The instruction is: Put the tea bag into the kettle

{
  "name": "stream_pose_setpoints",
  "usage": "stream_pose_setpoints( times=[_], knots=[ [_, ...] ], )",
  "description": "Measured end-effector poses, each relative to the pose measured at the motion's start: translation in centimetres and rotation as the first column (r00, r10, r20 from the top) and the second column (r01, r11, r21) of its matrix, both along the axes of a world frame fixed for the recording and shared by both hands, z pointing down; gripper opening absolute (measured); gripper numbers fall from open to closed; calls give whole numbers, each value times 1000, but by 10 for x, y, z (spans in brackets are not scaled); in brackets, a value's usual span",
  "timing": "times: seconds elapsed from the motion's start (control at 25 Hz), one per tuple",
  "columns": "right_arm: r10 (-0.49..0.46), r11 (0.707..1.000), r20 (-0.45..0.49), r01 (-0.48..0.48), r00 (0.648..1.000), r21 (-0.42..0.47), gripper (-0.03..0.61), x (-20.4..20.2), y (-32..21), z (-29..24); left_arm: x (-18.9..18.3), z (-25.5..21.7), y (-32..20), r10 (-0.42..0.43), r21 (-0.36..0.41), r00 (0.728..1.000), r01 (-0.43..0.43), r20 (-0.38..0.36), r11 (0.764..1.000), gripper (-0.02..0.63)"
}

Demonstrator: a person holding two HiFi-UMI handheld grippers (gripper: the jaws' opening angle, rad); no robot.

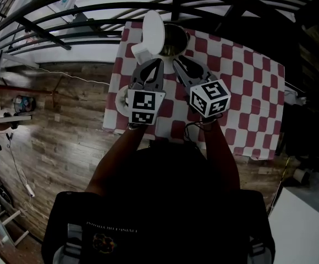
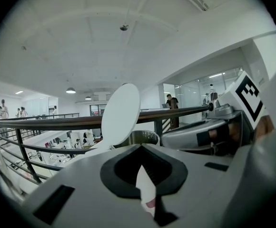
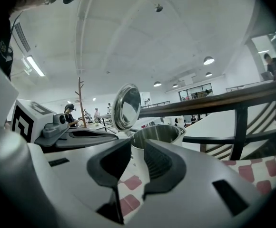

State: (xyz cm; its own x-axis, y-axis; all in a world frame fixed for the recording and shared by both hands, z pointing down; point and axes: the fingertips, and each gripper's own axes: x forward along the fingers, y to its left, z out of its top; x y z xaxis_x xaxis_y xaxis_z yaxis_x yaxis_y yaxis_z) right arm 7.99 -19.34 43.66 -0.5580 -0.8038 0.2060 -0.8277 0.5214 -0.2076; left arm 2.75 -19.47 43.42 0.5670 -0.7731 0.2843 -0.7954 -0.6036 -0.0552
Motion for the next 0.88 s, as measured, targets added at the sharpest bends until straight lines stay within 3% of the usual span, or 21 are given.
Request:
stream_pose_setpoints(
  times=[0.08,0.12,0.16,0.88],
  knots=[
    [-2,1000,-13,2,1000,21,86,-5,1,-4,-9,-1,0,-17,0,1000,17,-2,1000,5],
    [-3,999,-26,4,1000,39,21,-8,2,-6,-13,-2,1,-24,0,1000,24,-2,1000,5],
    [-9,998,-40,12,999,57,15,-12,3,-9,-18,-2,1,-32,1,999,32,-2,999,5],
    [-99,963,-86,117,991,242,14,-67,6,-86,-75,-17,11,-111,23,994,112,-12,993,5]
  ],
)
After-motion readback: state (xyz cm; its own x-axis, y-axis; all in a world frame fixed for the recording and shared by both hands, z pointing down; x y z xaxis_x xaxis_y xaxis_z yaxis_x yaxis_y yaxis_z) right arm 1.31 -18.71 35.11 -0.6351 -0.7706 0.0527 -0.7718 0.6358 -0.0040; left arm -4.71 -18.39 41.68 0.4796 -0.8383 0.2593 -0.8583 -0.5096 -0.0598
